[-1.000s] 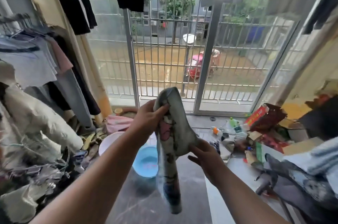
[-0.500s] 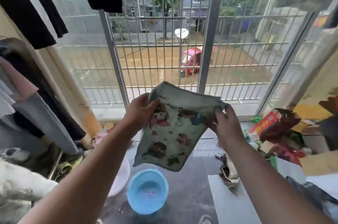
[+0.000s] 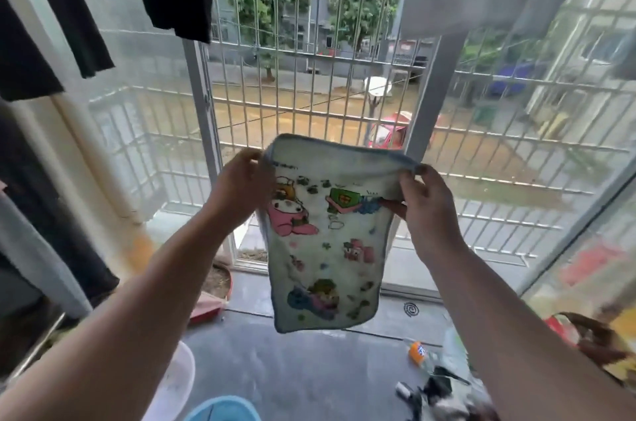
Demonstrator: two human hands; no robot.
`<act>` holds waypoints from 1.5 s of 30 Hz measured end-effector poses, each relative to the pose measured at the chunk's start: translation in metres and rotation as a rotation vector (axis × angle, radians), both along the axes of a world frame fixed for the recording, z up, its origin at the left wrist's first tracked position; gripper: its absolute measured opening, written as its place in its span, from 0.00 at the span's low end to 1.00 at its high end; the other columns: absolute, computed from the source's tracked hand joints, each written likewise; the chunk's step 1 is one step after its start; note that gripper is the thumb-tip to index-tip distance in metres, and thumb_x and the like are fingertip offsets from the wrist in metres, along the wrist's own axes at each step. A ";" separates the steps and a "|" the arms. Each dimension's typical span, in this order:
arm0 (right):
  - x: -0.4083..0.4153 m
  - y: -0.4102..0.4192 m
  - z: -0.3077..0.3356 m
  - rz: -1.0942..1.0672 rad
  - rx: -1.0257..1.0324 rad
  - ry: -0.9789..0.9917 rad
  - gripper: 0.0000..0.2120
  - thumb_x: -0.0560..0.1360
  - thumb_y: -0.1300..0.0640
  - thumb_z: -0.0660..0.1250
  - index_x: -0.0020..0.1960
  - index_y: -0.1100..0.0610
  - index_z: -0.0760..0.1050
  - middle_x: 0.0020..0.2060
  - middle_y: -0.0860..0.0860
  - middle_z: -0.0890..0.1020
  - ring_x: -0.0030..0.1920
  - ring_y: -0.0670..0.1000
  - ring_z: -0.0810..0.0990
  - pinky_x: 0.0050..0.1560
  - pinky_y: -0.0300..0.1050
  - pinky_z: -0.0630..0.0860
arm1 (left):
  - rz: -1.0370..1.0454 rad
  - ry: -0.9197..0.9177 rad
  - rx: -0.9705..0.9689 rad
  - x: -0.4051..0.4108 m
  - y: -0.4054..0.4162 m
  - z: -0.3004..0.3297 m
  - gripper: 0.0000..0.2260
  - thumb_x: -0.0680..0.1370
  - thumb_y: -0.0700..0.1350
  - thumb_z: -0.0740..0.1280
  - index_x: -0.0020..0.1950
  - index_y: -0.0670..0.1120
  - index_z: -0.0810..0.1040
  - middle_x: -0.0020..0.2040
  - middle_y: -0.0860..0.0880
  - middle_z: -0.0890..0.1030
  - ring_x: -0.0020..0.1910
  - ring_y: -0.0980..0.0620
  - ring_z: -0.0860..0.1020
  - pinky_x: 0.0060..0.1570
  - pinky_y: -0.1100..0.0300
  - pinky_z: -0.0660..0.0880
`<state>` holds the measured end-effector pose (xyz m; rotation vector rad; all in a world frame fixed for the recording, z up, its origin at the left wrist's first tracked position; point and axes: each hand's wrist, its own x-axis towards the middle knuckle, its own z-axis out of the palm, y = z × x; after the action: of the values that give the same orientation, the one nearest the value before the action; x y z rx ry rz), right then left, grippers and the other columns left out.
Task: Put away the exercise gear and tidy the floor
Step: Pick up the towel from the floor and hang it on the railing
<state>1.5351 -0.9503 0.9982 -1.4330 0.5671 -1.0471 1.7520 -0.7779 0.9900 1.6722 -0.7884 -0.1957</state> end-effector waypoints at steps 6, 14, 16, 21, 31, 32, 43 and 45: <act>0.066 -0.086 0.008 0.037 0.033 -0.033 0.05 0.81 0.61 0.62 0.55 0.62 0.73 0.44 0.52 0.80 0.41 0.44 0.84 0.38 0.43 0.82 | 0.002 -0.106 0.019 0.073 -0.080 0.009 0.03 0.80 0.46 0.68 0.51 0.48 0.76 0.44 0.47 0.83 0.42 0.49 0.83 0.34 0.58 0.78; 0.191 -0.203 0.019 0.054 0.036 -0.082 0.08 0.81 0.60 0.62 0.56 0.64 0.73 0.45 0.55 0.80 0.43 0.50 0.84 0.38 0.45 0.82 | 0.027 -0.206 0.013 0.189 -0.197 0.020 0.08 0.80 0.48 0.67 0.53 0.43 0.77 0.41 0.52 0.81 0.39 0.58 0.79 0.30 0.72 0.71; 0.228 -0.228 0.025 0.056 0.018 -0.081 0.06 0.82 0.60 0.61 0.53 0.63 0.74 0.43 0.53 0.81 0.40 0.48 0.85 0.37 0.43 0.82 | 0.028 -0.169 -0.022 0.227 -0.224 0.023 0.09 0.80 0.50 0.67 0.53 0.45 0.77 0.43 0.51 0.81 0.39 0.54 0.80 0.31 0.69 0.72; 0.312 -0.290 0.038 0.012 -0.018 -0.086 0.05 0.82 0.58 0.62 0.51 0.57 0.76 0.42 0.50 0.83 0.40 0.48 0.85 0.40 0.46 0.82 | -0.032 -0.103 -0.066 0.319 -0.287 0.037 0.09 0.79 0.53 0.69 0.54 0.48 0.78 0.48 0.43 0.83 0.45 0.41 0.84 0.40 0.44 0.82; 0.443 -0.409 0.043 -0.048 -0.078 -0.086 0.06 0.82 0.57 0.62 0.52 0.56 0.77 0.36 0.47 0.83 0.40 0.49 0.84 0.42 0.48 0.83 | -0.051 -0.059 -0.078 0.443 -0.400 0.067 0.08 0.81 0.45 0.66 0.57 0.42 0.77 0.48 0.40 0.83 0.42 0.45 0.85 0.40 0.48 0.83; 0.455 -0.421 0.044 -0.052 -0.082 -0.090 0.06 0.82 0.59 0.61 0.52 0.57 0.76 0.36 0.47 0.83 0.39 0.47 0.84 0.41 0.46 0.83 | -0.045 -0.056 -0.081 0.454 -0.412 0.068 0.07 0.81 0.44 0.65 0.57 0.42 0.77 0.47 0.40 0.83 0.42 0.45 0.85 0.40 0.49 0.83; 0.577 -0.559 0.026 -0.057 -0.127 -0.079 0.08 0.83 0.58 0.60 0.54 0.61 0.75 0.37 0.40 0.84 0.42 0.45 0.84 0.44 0.47 0.83 | -0.030 -0.040 -0.053 0.576 -0.551 0.045 0.07 0.81 0.44 0.64 0.53 0.41 0.78 0.46 0.41 0.84 0.43 0.46 0.85 0.44 0.49 0.83; 0.598 -0.578 0.023 -0.053 -0.115 -0.064 0.10 0.83 0.57 0.59 0.57 0.63 0.74 0.37 0.41 0.84 0.42 0.45 0.84 0.45 0.48 0.83 | -0.007 -0.029 -0.076 0.596 -0.570 0.041 0.07 0.81 0.44 0.64 0.51 0.41 0.78 0.46 0.40 0.84 0.43 0.44 0.85 0.44 0.46 0.83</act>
<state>2.1334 -1.5287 1.0214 -1.4853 0.5074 -1.1793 2.3480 -1.3483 1.0311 1.6038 -0.8137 -0.1450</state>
